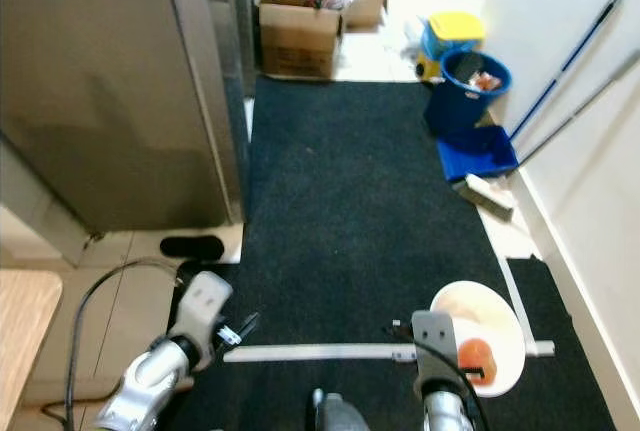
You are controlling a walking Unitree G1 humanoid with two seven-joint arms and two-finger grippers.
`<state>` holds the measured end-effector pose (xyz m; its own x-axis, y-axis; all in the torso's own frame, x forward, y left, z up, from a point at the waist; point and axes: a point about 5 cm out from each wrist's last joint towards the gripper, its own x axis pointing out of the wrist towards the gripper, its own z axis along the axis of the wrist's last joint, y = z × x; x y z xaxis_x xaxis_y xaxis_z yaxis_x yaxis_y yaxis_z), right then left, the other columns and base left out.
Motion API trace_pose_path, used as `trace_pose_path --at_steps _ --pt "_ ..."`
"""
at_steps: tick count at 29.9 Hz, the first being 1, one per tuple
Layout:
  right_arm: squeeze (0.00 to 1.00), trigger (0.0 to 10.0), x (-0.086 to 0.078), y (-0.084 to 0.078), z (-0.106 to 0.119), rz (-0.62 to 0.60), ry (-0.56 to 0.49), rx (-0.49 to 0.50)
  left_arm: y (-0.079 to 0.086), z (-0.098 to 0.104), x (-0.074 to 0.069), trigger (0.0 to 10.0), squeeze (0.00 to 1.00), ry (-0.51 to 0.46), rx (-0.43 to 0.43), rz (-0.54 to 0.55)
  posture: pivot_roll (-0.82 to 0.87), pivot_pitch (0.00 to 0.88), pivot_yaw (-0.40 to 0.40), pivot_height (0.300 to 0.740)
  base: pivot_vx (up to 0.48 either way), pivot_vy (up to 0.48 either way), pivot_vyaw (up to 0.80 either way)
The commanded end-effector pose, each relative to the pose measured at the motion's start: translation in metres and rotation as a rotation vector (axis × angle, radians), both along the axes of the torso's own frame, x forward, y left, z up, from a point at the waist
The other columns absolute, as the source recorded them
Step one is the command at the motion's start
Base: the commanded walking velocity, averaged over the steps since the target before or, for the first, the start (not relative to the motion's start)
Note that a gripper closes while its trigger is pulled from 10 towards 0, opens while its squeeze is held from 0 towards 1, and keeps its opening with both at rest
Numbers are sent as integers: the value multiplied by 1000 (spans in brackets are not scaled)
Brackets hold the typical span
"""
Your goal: Restocking fridge
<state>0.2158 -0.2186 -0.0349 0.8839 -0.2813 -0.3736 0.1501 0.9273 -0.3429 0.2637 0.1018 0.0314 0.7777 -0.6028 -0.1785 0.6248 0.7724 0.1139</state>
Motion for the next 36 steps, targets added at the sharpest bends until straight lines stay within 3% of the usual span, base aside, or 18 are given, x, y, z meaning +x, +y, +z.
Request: trace_pose_path --at_steps 1,2,3,6,7,11,16,23,36 --pt "0 10000 -6 -5 -1 -8 2 -9 -7 7 -1 10000 0 2 -49 -23 -103 176 -41 723 0 0 0" --pt "0 10000 -6 -6 -1 -8 3 -12 -12 32 11 10000 0 -81 -95 -10 -103 172 -38 723 0 0 0" --pt "0 10000 -6 -6 -1 -8 3 -12 -12 32 11 10000 0 -81 -95 -10 -103 172 -38 723 0 0 0" --pt "0 10000 -5 -6 -1 -10 1 -16 -14 84 37 10000 0 -256 -166 77 -106 169 -36 723 0 0 0" --pt "0 10000 -5 -6 -1 -10 1 -16 -14 84 37 10000 0 -256 -166 77 -106 169 -36 723 0 0 0" --pt "0 10000 -3 -5 1 -3 -9 -20 -1 116 55 10000 0 -352 -195 231 -110 166 -37 723 0 0 0" --pt "0 10000 -3 -5 1 3 -11 -25 4 137 62 10000 0 -387 -253 283 -110 167 -38 723 0 0 0" --pt "0 10000 -4 -7 2 -2 -11 -28 9 146 62 10000 0 -393 -262 295 -110 171 -41 723 99 0 0" --pt "0 10000 -6 -9 0 -6 -3 -35 0 149 58 10000 0 -396 -240 277 -115 173 -42 723 480 0 0"
